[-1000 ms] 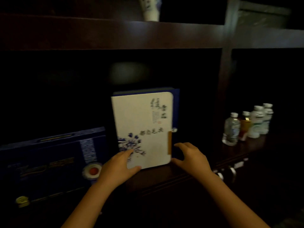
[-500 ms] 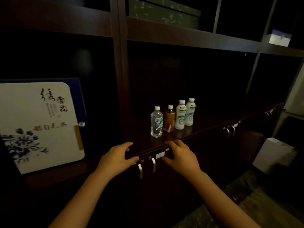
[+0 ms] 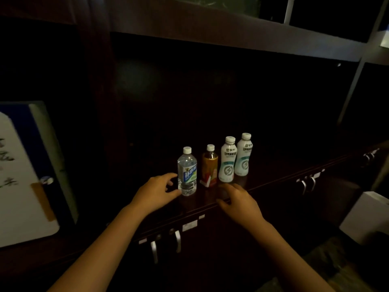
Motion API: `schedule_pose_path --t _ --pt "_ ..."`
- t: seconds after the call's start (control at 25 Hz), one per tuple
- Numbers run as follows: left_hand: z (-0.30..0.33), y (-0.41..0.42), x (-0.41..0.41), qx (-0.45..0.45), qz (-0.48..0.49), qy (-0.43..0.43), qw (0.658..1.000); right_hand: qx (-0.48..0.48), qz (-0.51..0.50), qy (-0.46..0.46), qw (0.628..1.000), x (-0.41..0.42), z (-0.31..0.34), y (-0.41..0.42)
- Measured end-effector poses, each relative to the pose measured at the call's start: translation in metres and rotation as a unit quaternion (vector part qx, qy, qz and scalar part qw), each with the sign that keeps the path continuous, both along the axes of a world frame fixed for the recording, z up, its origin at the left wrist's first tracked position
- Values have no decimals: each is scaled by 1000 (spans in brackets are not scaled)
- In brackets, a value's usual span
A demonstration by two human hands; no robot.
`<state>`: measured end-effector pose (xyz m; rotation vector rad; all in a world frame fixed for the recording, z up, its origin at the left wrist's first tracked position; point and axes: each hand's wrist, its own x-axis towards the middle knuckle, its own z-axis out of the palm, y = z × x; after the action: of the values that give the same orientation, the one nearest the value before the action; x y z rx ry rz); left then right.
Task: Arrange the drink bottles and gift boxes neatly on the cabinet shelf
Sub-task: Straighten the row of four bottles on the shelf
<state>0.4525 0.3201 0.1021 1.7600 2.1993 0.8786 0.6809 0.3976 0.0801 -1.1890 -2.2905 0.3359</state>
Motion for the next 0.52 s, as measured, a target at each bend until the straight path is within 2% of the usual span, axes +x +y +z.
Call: schedule_pose_path --t 0.2,0.36,0.52 --pt "19 75 -6 50 43 4 998 6 19 57 998 -1 30 101" --pt "23 126 -9 66 104 26 992 30 113 53 992 -24 41 179" --pt "24 161 -10 29 161 23 986 22 220 30 975 -56 50 235"
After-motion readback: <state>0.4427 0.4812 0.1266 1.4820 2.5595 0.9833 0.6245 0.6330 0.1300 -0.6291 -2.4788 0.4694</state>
